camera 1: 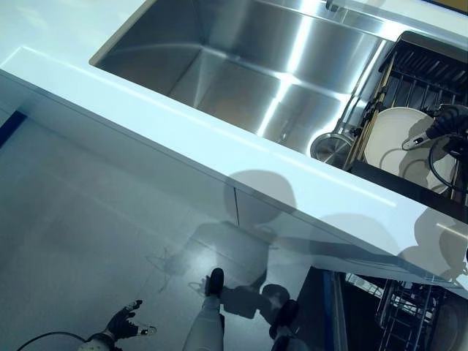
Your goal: Take plates into dishwasher
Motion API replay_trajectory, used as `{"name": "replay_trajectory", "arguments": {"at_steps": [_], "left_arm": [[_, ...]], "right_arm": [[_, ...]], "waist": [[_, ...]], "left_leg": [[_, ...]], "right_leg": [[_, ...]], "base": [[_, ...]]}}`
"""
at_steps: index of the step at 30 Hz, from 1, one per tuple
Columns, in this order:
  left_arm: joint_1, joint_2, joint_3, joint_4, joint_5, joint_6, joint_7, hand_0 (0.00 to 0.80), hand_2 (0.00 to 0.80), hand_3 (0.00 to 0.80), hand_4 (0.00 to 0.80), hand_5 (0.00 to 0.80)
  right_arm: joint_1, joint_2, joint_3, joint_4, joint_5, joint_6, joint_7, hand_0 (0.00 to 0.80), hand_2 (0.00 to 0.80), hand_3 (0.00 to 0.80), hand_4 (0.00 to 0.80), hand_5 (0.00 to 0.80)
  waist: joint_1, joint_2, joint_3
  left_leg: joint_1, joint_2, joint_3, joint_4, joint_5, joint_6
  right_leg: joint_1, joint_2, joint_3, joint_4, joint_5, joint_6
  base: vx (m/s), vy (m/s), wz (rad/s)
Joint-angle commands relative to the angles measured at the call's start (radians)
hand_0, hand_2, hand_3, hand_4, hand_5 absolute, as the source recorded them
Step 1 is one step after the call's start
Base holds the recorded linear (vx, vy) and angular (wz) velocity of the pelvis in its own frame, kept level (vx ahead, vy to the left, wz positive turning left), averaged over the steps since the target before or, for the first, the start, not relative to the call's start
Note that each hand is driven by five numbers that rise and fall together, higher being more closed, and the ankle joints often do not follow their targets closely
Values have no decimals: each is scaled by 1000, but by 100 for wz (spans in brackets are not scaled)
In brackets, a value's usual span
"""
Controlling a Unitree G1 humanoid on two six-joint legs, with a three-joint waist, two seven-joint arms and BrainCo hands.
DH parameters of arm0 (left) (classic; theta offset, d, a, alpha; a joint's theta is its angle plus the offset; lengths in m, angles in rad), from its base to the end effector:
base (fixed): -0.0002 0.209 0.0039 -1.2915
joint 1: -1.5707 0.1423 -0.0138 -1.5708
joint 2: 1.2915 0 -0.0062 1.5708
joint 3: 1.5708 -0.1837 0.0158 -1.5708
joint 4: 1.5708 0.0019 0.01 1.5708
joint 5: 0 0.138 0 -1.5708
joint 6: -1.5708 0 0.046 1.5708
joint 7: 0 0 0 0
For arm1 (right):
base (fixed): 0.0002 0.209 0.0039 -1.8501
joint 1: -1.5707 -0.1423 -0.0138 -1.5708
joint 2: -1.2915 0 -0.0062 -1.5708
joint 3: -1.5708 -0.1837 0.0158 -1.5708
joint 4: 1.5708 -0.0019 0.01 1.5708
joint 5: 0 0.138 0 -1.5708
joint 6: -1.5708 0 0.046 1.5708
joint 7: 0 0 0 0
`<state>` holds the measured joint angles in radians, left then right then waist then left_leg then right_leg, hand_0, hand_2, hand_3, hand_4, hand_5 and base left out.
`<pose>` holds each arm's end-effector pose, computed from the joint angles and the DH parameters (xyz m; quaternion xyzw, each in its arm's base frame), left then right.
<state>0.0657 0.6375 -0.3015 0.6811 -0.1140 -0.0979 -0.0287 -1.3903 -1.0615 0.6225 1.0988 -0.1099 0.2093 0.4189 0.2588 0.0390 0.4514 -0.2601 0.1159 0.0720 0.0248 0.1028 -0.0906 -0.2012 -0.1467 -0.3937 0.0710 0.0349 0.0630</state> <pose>0.1320 0.2937 -0.0402 0.2800 0.3503 -0.0385 0.8930 0.3049 -0.3471 0.3234 -0.4980 0.1567 -0.1348 0.8422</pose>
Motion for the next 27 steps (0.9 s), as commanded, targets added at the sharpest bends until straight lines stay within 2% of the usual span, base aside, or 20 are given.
{"name": "replay_trajectory", "arguments": {"at_steps": [1,5,6,7,8,9,10,25,27], "left_arm": [[39,28,-49,-35,-44,-10,10,0,0,0,0,0],[40,26,-51,-38,-43,-18,14,0,0,0,0,0],[40,27,-52,-41,-45,-18,15,0,0,0,0,0],[41,27,-52,-42,-45,-21,16,0,0,0,0,0],[41,27,-52,-41,-45,-21,16,0,0,0,0,0],[40,28,-54,-46,-50,-20,18,0,0,0,0,0],[41,30,-55,-51,-51,-17,18,0,0,0,0,0],[37,41,-58,-61,-53,-1,13,0,0,0,0,0],[39,43,-56,-65,-52,-1,12,0,0,0,0,0]], "right_arm": [[-22,-12,90,-38,10,-7,49,0,0,0,0,0],[-16,-8,92,-54,21,1,53,0,0,0,0,0],[-15,-9,91,-57,23,1,53,88,88,88,88,88],[-14,-9,90,-60,23,-1,53,282,282,282,282,282],[-13,-9,89,-61,22,-1,54,427,427,427,427,427],[-10,-9,87,-59,31,-7,54,722,722,722,722,722],[-9,-10,85,-65,32,-5,57,800,800,800,800,800],[2,-24,65,-60,45,-40,66,800,800,800,800,800],[4,-27,63,-64,48,-38,65,800,800,800,800,800]], "waist": [[12,26,44],[12,25,51],[12,25,52],[12,25,53],[12,25,53],[12,26,53],[12,26,53],[7,15,39],[9,14,42]], "left_leg": [[-66,29,-6,-26,46,-20],[-75,29,-6,-26,46,-20],[-77,30,-7,-25,46,-20],[-79,30,-7,-24,46,-21],[-80,30,-7,-24,46,-21],[-79,30,-6,-24,45,-21],[-78,30,-5,-24,45,-21],[-41,38,4,-38,45,-21],[-51,35,8,-32,64,-12]], "right_leg": [[-103,-60,-5,138,-34,39],[-116,-64,-4,139,-32,41],[-117,-65,-4,141,-33,41],[-118,-66,-5,142,-34,41],[-119,-66,-5,142,-34,41],[-118,-68,-5,144,-35,42],[-116,-69,-5,144,-36,42],[-76,-65,-8,126,-28,48],[-78,-66,-19,118,-4,38]], "base": [[0,0,0],[0,0,0],[0,0,0],[0,0,0],[0,0,0],[0,0,0],[0,0,0],[-7,2,0],[-98,23,1]]}}
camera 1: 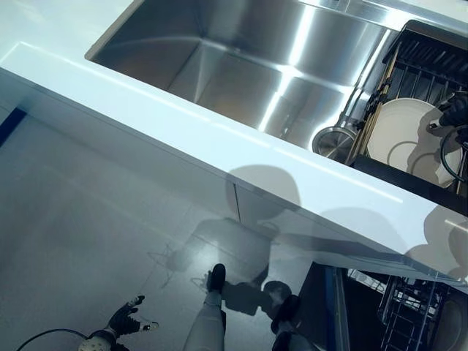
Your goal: Take plates into dishwasher
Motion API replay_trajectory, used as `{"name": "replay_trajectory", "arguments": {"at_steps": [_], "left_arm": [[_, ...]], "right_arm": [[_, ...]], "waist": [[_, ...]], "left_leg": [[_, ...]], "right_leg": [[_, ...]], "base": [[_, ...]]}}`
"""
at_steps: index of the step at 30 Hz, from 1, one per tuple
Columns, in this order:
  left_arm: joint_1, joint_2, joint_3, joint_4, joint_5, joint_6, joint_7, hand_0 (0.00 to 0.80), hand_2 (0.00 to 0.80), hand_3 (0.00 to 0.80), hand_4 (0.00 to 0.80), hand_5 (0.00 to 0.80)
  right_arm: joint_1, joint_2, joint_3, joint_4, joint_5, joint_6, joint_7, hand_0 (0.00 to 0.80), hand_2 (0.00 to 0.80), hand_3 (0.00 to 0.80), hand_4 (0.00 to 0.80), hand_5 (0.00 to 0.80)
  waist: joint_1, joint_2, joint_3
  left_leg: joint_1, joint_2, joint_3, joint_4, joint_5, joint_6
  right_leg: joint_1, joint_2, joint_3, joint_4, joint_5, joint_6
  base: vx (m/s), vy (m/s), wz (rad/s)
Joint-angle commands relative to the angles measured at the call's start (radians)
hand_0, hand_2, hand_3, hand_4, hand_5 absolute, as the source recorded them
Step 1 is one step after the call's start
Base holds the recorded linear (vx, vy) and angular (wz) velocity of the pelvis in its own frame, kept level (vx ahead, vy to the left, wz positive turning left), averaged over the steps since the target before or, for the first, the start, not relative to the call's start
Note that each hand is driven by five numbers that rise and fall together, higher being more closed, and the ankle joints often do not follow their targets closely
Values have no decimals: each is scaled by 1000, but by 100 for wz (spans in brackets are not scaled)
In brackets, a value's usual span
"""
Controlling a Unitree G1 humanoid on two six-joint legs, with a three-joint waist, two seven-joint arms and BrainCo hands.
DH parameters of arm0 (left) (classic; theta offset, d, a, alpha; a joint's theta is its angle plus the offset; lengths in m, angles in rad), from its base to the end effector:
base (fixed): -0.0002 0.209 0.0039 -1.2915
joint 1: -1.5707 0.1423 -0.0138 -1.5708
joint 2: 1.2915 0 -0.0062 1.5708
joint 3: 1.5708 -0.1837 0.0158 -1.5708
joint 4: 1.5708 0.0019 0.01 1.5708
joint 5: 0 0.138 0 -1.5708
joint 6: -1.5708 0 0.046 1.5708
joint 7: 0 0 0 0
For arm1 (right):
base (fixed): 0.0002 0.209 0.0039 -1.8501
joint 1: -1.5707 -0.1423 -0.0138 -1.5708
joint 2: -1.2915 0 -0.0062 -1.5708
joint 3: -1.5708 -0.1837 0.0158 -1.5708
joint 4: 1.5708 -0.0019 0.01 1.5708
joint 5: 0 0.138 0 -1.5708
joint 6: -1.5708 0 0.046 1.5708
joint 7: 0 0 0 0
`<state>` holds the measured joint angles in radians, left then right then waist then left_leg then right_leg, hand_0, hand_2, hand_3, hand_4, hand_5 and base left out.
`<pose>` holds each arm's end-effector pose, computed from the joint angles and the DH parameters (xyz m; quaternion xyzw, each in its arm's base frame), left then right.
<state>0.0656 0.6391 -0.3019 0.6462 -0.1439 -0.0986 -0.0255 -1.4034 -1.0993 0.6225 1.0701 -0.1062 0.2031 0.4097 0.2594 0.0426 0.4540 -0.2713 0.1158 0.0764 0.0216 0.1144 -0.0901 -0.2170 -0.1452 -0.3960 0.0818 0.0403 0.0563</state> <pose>0.1362 0.2903 -0.0369 0.2672 0.3345 -0.0376 0.9029 0.2977 -0.3511 0.3342 -0.5042 0.1384 -0.1502 0.8391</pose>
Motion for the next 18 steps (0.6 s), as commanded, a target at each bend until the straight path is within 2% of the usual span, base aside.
{"name": "replay_trajectory", "arguments": {"at_steps": [1,10,18], "left_arm": [[40,42,-54,-31,-21,1,8,0,0,0,0,0],[51,38,-45,-13,-14,-7,6,0,0,0,0,0],[60,37,-40,11,2,-19,6,0,0,0,0,0]], "right_arm": [[17,10,62,-36,44,-32,74,800,800,800,800,800],[28,-5,49,-47,91,-35,63,800,800,800,800,800],[45,-36,24,-44,148,-75,59,800,800,800,800,800]], "waist": [[9,10,39],[9,-12,24],[10,-45,-5]], "left_leg": [[-40,34,1,-29,52,-12],[-5,27,-4,-36,41,-9],[46,17,-2,-52,22,-2]], "right_leg": [[-61,-66,-17,105,-8,45],[-19,-51,-9,71,0,47],[46,-42,-5,25,9,55]], "base": [[0,0,0],[0,0,0],[-8,13,-10]]}}
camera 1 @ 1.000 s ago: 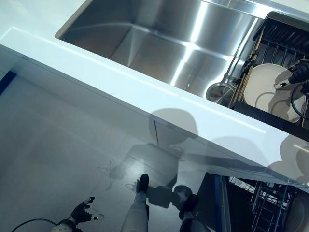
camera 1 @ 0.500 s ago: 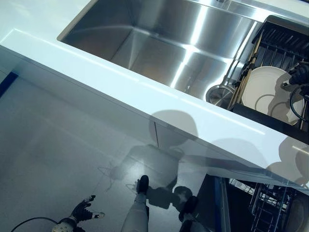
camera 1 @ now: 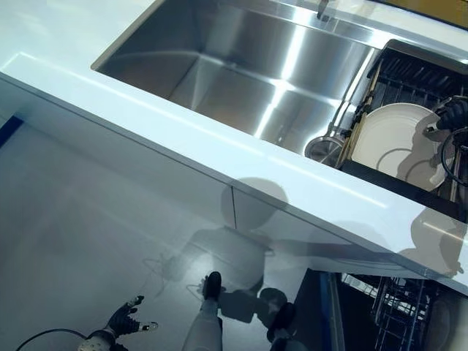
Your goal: Take plates into dishwasher
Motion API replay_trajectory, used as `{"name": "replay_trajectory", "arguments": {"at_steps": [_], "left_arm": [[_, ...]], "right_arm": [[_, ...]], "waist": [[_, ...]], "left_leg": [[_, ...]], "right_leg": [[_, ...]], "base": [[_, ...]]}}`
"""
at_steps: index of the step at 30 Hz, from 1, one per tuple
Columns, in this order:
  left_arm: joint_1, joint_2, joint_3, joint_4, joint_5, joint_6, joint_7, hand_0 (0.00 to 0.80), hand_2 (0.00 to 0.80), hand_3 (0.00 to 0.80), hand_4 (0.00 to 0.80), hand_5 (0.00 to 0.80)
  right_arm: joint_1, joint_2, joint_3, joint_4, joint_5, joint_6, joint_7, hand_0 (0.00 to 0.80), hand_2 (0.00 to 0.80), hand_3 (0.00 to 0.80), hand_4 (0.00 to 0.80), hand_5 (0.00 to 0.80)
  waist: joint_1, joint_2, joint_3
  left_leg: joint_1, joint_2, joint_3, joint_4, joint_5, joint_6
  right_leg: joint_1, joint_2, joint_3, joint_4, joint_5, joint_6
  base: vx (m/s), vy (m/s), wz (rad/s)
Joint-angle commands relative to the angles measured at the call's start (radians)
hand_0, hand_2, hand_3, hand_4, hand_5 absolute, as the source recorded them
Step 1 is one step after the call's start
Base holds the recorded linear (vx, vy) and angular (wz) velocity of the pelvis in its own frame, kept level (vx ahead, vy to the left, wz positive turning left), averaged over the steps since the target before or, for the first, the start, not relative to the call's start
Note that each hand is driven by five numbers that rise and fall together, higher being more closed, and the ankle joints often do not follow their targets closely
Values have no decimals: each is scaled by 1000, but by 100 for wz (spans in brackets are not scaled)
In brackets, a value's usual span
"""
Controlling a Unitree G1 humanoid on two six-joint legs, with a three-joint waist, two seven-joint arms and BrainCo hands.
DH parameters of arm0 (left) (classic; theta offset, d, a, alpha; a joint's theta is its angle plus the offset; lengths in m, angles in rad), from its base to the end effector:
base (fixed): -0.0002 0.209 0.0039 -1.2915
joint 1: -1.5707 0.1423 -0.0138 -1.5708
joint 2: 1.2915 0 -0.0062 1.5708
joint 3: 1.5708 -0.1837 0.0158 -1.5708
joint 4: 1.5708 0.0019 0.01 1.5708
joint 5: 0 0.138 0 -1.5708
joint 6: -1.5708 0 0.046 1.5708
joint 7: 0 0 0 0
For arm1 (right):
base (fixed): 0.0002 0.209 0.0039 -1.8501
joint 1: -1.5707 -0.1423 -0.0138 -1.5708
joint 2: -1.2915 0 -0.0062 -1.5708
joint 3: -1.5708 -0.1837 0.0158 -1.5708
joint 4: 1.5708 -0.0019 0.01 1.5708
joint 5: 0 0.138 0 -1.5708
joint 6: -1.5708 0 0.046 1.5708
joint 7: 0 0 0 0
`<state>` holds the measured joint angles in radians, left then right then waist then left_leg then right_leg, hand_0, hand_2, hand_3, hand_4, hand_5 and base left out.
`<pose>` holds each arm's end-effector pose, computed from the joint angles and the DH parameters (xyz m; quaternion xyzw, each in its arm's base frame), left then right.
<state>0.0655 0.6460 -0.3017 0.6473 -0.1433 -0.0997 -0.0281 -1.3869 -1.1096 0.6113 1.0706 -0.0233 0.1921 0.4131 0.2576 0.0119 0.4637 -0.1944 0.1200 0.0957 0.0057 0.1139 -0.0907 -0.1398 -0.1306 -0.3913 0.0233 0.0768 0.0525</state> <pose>0.1362 0.2922 -0.0359 0.2703 0.3349 -0.0378 0.9019 0.2958 -0.3548 0.3311 -0.4731 0.1259 -0.1403 0.8606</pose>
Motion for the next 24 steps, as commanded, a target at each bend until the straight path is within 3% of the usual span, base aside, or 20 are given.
{"name": "replay_trajectory", "arguments": {"at_steps": [1,16,24], "left_arm": [[61,28,-38,13,4,-18,9,0,0,0,0,0],[67,-9,-26,99,40,-29,7,0,0,0,0,0],[61,-45,-20,156,69,-29,15,0,0,0,0,0]], "right_arm": [[32,-30,28,-43,66,-71,52,800,800,800,800,800],[105,-97,-47,-67,121,-128,-69,800,800,800,800,800],[157,-97,-89,-123,114,-124,-75,800,800,800,800,800]], "waist": [[11,-17,-19],[-19,-63,-94],[-40,-76,-133]], "left_leg": [[-23,11,-20,-38,20,-1],[73,-6,4,-55,-16,12],[110,-18,4,-71,-28,14]], "right_leg": [[-24,-57,-10,77,-25,60],[68,-56,11,13,2,74],[96,-53,31,-26,19,81]], "base": [[1,17,-11],[2,17,-1],[2,15,-8]]}}
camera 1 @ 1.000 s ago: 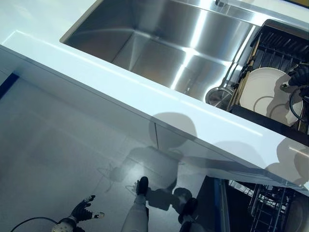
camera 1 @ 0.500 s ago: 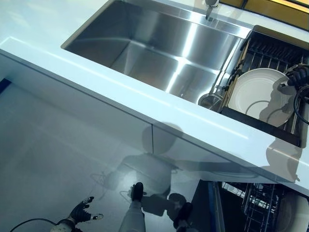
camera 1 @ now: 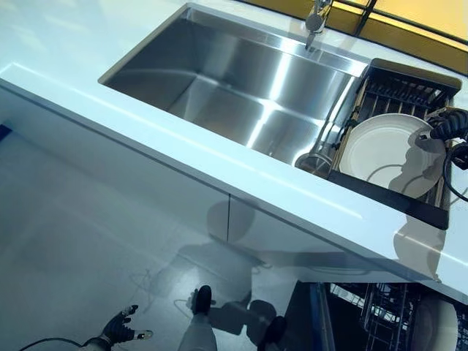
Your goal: Take plates into dishwasher
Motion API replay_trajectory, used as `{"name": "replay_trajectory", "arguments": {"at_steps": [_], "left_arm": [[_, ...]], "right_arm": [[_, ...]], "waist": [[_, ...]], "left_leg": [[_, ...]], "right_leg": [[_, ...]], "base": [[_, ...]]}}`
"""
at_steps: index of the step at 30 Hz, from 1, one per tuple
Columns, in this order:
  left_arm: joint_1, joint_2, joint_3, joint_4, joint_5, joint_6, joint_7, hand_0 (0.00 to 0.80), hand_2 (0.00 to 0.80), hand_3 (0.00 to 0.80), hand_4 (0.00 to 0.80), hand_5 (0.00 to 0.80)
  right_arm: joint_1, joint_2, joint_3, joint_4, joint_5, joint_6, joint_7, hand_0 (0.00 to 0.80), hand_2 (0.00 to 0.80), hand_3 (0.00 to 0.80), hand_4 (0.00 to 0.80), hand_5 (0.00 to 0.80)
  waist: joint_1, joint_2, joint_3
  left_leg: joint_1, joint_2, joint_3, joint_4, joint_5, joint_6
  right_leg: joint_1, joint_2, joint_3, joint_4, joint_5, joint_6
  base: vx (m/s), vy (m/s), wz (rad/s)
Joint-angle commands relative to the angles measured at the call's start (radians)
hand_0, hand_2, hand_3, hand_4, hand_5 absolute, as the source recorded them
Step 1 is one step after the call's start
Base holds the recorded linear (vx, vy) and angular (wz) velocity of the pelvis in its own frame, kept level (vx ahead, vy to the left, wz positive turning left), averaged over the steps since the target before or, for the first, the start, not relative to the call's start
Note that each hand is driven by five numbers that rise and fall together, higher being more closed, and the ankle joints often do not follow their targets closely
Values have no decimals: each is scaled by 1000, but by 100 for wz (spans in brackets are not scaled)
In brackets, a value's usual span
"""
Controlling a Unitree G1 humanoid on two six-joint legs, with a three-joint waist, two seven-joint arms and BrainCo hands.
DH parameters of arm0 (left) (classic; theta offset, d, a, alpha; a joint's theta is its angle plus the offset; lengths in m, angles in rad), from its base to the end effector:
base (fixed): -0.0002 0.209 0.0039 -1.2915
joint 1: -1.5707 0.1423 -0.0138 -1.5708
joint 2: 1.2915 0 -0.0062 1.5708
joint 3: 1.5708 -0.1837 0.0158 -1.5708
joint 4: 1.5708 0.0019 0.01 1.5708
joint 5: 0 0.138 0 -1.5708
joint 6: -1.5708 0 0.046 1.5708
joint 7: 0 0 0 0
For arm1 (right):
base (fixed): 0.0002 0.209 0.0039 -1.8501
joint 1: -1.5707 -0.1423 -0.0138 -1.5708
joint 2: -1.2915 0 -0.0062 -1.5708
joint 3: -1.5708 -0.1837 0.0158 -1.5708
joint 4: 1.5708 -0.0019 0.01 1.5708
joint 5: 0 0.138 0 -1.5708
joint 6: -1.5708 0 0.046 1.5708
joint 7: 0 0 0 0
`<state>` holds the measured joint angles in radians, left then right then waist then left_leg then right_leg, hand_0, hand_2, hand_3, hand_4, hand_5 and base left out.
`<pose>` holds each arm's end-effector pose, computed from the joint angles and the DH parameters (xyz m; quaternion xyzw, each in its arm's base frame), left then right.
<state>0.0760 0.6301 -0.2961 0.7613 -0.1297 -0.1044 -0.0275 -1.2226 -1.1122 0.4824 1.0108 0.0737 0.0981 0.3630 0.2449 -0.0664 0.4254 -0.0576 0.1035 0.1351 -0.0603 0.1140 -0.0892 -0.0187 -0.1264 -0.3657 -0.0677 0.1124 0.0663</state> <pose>0.1188 0.3011 -0.0482 0.2713 0.3850 -0.0187 0.8820 0.2946 -0.3608 0.3027 -0.4383 0.0792 -0.1174 0.8876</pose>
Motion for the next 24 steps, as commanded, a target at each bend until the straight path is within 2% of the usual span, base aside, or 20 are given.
{"name": "replay_trajectory", "arguments": {"at_steps": [1,20,24], "left_arm": [[50,-29,-26,42,55,-24,14,0,0,0,0,0],[34,-111,-18,160,96,-38,29,0,0,0,0,0],[29,-129,-15,190,111,-33,31,0,0,0,0,0]], "right_arm": [[-7,-95,40,-64,17,-30,-25,800,800,800,800,800],[82,-75,-31,-177,20,-28,-150,800,800,800,800,800],[122,-72,-58,-211,29,-46,-174,800,800,800,800,800]], "waist": [[-28,2,-95],[-71,1,-203],[-80,2,-225]], "left_leg": [[-27,-1,-35,-5,-29,13],[45,-32,-37,-27,-63,23],[60,-36,-42,-27,-72,25]], "right_leg": [[-25,-57,5,65,-16,67],[28,-51,32,5,-4,70],[42,-48,40,3,-8,68]], "base": [[14,29,-8],[11,32,-4],[17,23,-7]]}}
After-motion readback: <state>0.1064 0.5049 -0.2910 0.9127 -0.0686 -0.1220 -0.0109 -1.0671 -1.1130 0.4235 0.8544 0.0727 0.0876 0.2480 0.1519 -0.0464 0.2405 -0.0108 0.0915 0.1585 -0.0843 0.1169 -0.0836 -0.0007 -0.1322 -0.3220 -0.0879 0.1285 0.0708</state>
